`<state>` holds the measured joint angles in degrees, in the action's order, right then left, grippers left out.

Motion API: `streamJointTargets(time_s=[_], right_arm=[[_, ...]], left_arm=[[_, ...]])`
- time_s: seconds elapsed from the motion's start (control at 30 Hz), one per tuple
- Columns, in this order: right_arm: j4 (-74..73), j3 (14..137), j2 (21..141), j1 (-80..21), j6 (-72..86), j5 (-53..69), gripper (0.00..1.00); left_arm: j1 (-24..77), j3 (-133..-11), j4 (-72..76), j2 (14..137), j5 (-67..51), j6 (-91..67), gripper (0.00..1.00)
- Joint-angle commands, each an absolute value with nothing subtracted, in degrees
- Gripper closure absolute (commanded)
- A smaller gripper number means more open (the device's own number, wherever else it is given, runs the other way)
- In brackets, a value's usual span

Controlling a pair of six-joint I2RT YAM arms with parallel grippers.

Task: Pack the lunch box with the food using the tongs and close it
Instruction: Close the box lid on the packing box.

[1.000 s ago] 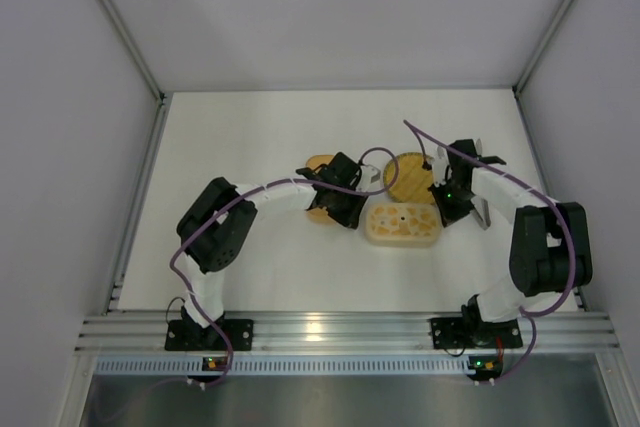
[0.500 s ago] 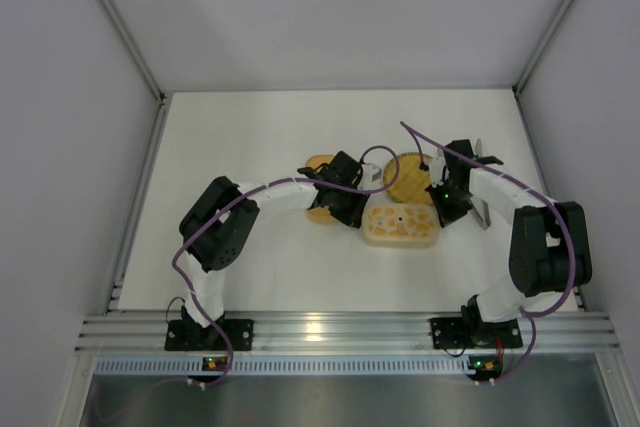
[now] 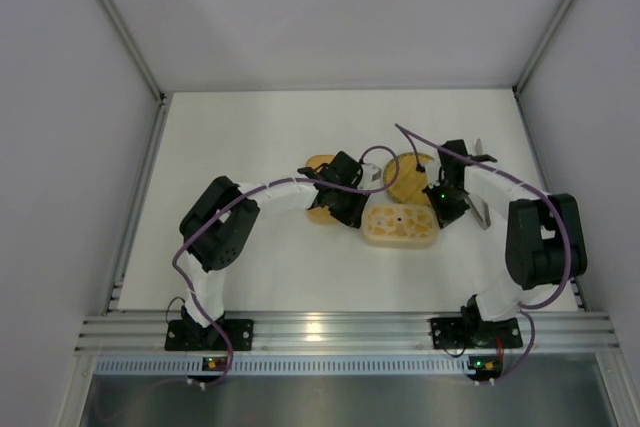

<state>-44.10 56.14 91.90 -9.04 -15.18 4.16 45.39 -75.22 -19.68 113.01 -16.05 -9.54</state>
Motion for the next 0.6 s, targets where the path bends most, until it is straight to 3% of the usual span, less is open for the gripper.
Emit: streamJointTargets(time_s=[0.0, 0.3, 0.57], right_arm=[[-43.0, 58.7, 91.1, -8.3, -14.8, 4.9, 0.99], [-46.8, 63.5, 86.7, -1.9, -19.8, 6.3, 0.96], [-49.2, 65.5, 76.4, 2.6, -25.1, 18.0, 0.86]], left_arm=[[45.4, -75.0, -17.1, 111.6, -15.9, -9.8, 0.77], [43.7, -72.9, -17.8, 105.5, -14.5, -7.9, 0.74], [43.7, -71.5, -21.8, 90.7, -18.7, -1.7, 0.67]])
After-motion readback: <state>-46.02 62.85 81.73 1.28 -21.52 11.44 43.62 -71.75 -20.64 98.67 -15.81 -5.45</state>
